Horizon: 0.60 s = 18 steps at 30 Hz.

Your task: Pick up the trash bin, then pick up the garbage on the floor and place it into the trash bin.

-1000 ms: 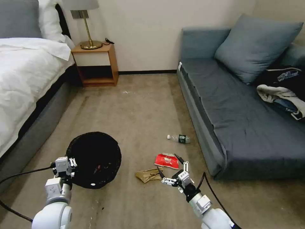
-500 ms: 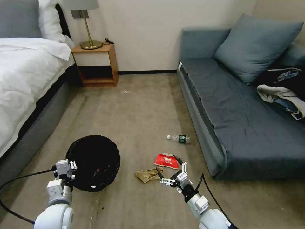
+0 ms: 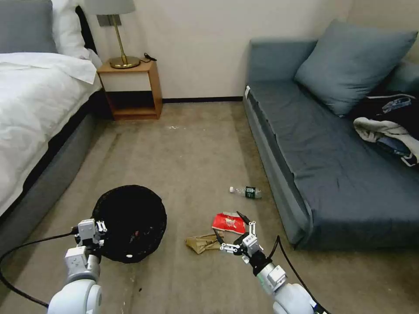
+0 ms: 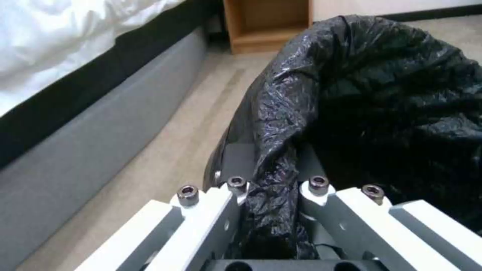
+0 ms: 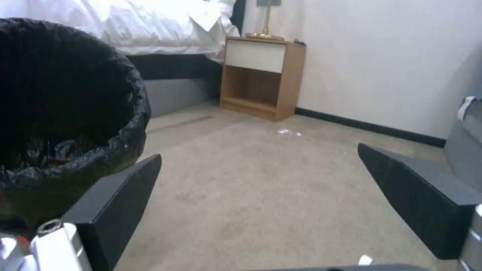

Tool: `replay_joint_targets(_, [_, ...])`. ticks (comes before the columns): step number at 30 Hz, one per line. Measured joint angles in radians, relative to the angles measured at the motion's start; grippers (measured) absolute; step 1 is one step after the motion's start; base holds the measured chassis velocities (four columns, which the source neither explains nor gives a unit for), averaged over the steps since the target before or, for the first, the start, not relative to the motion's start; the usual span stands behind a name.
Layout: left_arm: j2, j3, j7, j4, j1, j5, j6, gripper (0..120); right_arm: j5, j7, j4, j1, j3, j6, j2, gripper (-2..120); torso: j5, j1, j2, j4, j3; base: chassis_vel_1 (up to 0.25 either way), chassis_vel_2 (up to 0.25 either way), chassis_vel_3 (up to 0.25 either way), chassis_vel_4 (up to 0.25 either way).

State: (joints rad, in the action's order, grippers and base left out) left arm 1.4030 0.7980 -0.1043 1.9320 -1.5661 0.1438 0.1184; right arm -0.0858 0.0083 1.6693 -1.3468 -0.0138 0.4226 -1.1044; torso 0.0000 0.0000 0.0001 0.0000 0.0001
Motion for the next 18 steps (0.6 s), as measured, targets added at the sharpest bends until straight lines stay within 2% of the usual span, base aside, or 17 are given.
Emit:
replay_joint_targets(7, [-0.002, 0.001, 0.001, 0.000, 0.001, 0.001, -0.001, 7, 0.004, 0.000, -0.004, 0.007, 0.005, 0.000, 0.001, 100, 0.0000, 0.000, 0.000, -0.0001, 0.000, -0.168, 0.163, 0.163, -0.165])
replay_joint_targets(14, [-0.004, 0.003, 0.001, 0.000, 0.000, 0.003, -0.001, 7, 0.036, -0.017, -0.018, 0.040, 0.042, -0.012, 0.033, 100, 0.0001, 0.000, 0.000, 0.0000, 0.000, -0.069, 0.083, 0.079, -0.093])
replay_joint_targets(18, [-0.005, 0.002, 0.001, 0.000, 0.001, 0.000, -0.001, 7, 0.045, -0.069, -0.020, 0.097, 0.103, -0.137, 0.100, 100, 0.0001, 0.000, 0.000, 0.0000, 0.000, 0.000, 0.000, 0.000, 0.000])
